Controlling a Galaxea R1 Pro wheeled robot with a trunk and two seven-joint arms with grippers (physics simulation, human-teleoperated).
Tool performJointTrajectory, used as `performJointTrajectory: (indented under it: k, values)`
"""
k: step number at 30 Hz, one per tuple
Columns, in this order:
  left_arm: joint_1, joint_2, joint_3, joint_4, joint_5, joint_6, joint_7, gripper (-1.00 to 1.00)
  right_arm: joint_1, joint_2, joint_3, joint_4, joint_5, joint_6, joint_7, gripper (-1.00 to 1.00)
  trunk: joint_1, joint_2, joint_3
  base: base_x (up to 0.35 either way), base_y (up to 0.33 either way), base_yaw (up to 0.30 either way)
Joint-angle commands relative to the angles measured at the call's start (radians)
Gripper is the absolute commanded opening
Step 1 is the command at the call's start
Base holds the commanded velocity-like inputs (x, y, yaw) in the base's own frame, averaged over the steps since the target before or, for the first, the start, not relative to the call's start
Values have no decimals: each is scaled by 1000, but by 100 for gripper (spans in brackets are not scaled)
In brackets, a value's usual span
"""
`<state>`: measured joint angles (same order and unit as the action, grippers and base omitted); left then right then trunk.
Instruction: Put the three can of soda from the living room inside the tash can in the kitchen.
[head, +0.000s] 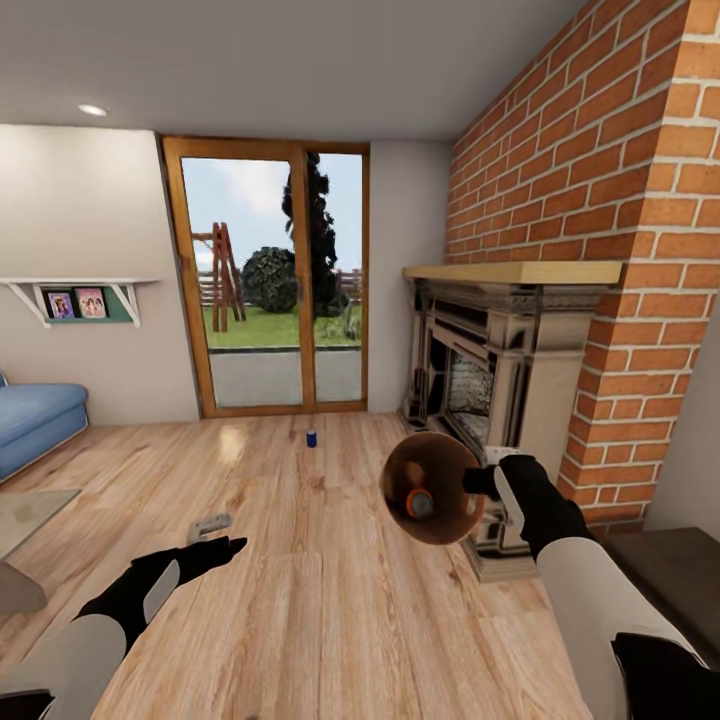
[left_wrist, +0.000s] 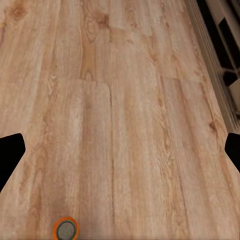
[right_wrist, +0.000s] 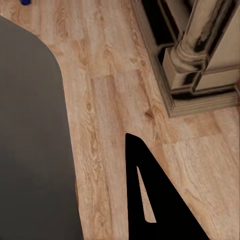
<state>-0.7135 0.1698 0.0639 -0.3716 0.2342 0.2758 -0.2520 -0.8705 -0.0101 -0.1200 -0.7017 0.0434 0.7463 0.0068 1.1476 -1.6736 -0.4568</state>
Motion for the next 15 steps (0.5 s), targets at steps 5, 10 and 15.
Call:
performJointTrajectory:
  k: [5,10,15]
  values:
    - [1,-1,0,-2,2,-32,1,100,0,3,-5,-7,-8,62,-2,-100,19,-35,-16,0,0,0]
    - [2,-1,0,-2,2,-63,1,100,1,0,0,-8,-8,78,-4,-100,38,-70,-31,0,0,0]
    - [2,4,6,1,1,-69,10,100,1,-1,5,-7,-5,81,-5,-100,58,-105,-47,0,0,0]
